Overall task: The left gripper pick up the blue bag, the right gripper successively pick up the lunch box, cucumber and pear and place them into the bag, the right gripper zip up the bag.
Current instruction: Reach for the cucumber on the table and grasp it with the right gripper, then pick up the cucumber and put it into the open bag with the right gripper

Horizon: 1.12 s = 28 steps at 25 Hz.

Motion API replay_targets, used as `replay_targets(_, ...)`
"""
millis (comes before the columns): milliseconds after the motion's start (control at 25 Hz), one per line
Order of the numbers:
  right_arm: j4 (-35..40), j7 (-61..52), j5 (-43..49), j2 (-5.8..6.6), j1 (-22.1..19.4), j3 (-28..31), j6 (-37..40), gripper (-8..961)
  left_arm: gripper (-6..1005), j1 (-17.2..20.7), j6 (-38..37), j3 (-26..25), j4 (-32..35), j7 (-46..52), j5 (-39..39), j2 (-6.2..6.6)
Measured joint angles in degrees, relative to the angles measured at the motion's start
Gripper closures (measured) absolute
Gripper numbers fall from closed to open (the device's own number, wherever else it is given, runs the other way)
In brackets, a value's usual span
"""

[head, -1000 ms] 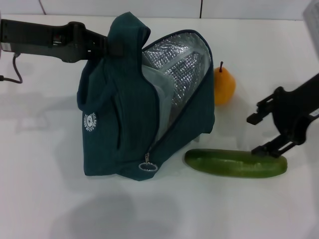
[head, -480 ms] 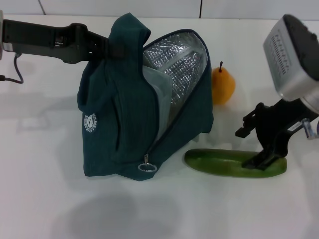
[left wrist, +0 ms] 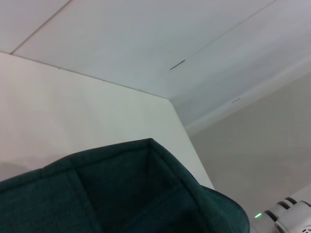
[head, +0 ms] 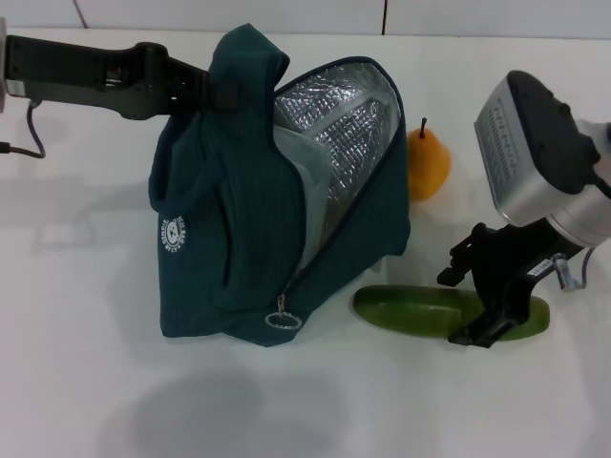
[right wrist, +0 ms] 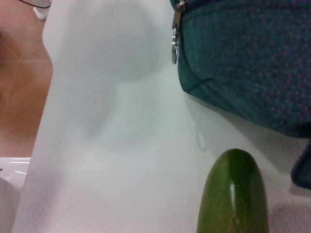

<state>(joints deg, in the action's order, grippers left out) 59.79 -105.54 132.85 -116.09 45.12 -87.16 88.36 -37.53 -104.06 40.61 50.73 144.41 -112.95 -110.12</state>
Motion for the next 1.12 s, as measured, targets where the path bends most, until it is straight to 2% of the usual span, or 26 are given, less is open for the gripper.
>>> replay_targets(760,-2.0,-0.8,-0.8,-0.03,-0.3,-3.2,-3.9,316,955,0.0,0.0,0.0,0.0,-0.1,0.0,0.00)
replay_targets(1000,-0.9,-1.5,-0.5,0.10,-0.4,-3.6,-2.7,321,955,0.2,-0.1,0.0,0.0,-0.1,0.0,0.02)
replay_targets(1120,1.0,-1.6,-1.1,0.33,-0.7,-2.3,0.3,320,955,0.4,-0.1,-0.2,0.0,-0.1,0.0,0.12)
